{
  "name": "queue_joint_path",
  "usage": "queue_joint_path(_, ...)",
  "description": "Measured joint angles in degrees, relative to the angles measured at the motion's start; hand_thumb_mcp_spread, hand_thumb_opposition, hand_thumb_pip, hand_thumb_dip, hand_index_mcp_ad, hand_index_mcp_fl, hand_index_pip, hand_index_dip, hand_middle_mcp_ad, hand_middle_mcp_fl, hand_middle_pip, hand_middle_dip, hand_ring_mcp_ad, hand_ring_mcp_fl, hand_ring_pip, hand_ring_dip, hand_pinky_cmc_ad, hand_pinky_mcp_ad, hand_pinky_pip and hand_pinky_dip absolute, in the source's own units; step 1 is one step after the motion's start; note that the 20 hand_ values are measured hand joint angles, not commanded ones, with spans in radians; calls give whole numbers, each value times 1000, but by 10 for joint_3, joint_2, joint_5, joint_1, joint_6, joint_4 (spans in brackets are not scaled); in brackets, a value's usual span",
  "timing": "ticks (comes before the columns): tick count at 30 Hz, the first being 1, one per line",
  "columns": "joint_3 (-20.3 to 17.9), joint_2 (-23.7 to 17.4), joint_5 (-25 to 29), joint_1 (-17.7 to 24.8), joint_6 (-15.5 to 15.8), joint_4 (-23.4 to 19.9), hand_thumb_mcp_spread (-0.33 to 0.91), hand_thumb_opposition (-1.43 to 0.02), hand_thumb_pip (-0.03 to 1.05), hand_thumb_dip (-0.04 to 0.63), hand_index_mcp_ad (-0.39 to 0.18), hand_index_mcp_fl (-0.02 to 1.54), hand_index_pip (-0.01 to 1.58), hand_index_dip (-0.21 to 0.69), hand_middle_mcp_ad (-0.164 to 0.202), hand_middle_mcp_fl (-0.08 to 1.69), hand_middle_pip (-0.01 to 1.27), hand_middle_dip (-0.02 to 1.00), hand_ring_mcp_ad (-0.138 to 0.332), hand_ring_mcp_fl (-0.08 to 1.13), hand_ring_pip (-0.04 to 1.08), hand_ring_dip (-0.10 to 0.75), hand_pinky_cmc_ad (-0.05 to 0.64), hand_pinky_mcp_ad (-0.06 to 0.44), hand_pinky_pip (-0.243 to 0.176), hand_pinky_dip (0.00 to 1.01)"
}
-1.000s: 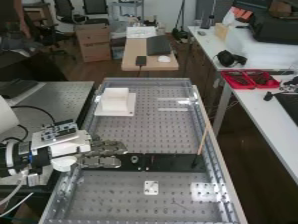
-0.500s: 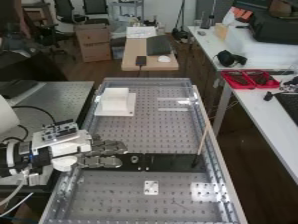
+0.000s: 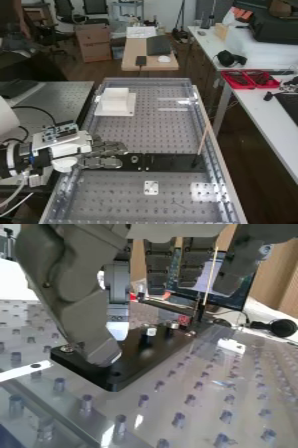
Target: Grab the smaller nut and place it in the white container
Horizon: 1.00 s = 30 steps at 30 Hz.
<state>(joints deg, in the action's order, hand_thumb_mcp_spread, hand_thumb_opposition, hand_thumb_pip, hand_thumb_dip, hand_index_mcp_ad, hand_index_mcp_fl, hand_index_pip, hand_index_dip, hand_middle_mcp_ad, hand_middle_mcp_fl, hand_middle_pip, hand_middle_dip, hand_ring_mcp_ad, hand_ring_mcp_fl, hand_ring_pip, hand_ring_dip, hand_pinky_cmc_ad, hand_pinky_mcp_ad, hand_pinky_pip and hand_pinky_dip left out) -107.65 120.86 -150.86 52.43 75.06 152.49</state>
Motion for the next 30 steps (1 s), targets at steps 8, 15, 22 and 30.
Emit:
queue_joint_path(8,1,1,2,1,2,2,466,-876,691,239,-178,0,1555,202,38,70,126,202,91,3,96,59,312,225,-61,190)
queue_joint_path(15,2,0,1,1,2,3,466,-876,682,241,-176,37,1555,202,24,70,126,204,87,3,96,59,312,227,-61,190)
queue_joint_path(22,4,2,1,1,2,3,494,-878,679,241,-183,56,1555,202,23,70,126,204,87,3,96,59,312,225,-61,190)
queue_joint_path(30,7,4,1,3,2,5,494,-869,679,248,-183,87,1553,201,23,70,126,204,87,3,96,59,312,225,-61,190)
